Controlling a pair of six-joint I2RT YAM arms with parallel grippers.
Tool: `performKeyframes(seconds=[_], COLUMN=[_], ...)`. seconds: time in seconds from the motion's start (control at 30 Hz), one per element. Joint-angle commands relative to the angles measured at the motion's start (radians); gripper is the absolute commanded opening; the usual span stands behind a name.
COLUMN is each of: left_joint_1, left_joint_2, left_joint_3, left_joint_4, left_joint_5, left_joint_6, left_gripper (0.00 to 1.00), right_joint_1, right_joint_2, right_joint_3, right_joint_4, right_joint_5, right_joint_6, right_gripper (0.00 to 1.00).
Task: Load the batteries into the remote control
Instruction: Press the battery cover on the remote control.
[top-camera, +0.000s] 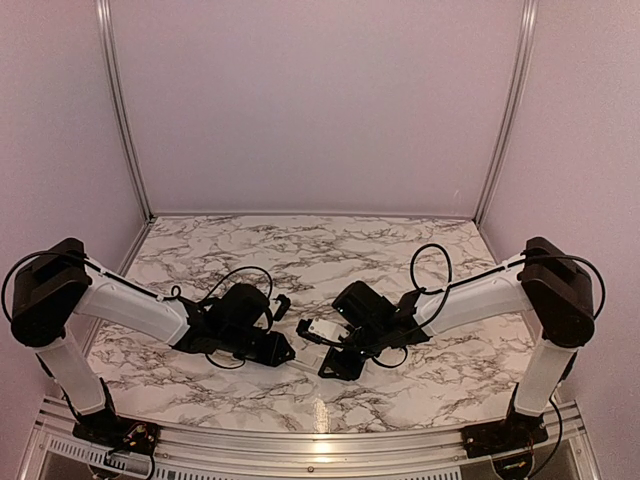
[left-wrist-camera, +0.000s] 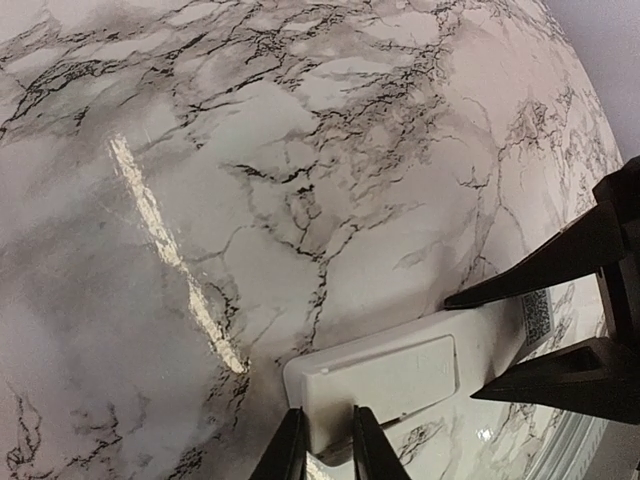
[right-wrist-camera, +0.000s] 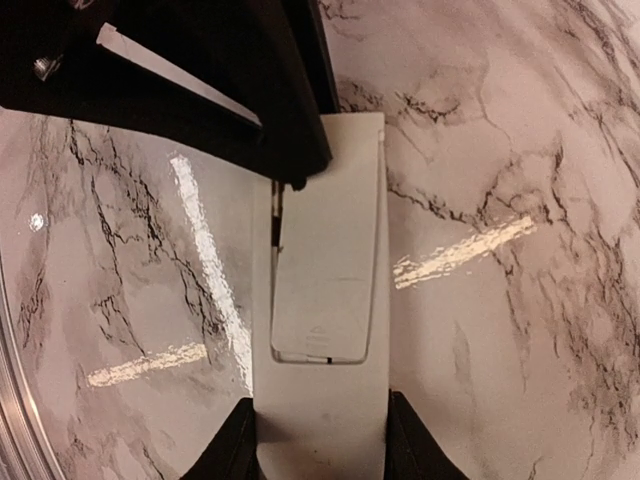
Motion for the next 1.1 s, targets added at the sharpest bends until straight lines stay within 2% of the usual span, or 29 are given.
performKeyframes(seconds=[0.0,0.17,0.33,0.5,0.63,0.83,0.97,1.07], left_joint_1=[-0.063,-0.066,-0.061,-0.061,-0.057,-0.012,0.008,0.017], left_joint_2=[0.110,0.112,0.096,0.073,0.032,-0.014,-0.031,-0.041], left_joint_3=[-0.014,-0.053,-0.085,-0.083,-0.085,-0.079,-0.061,-0.057], left_joint_4=[-0.159,-0.158,-0.152,-0.147,-0.149,-0.153,-0.166,-0.160], left_joint_5=[0.027,0.051,0.037,0.036,0.026,0.016,0.009,0.012], left_joint_6=[0.027,0.007,-0.037,-0.056,-0.064,-0.063,-0.043,-0.030], left_gripper=[0.14,0.15,0.24,0.26,0.33,0.41,0.43,0.44], right_joint_1=[0.006,0.006,0.006,0.006,0.006,0.006,0.006,0.006], right_joint_2=[0.026,0.025,0.026,0.023,0.020,0.011,0.011,0.015], right_joint_3=[-0.010,-0.012,-0.010,-0.012,-0.017,-0.022,-0.012,-0.004], right_joint_4=[0.006,0.002,0.000,-0.003,-0.002,0.000,-0.008,-0.008], right_joint_5=[0.014,0.019,0.022,0.034,0.039,0.038,0.050,0.047], right_joint_6=[0.009,0.010,0.013,0.016,0.010,-0.001,-0.009,-0.011], right_gripper=[0.12,0.12,0.12,0.12,0.13,0.36,0.46,0.48])
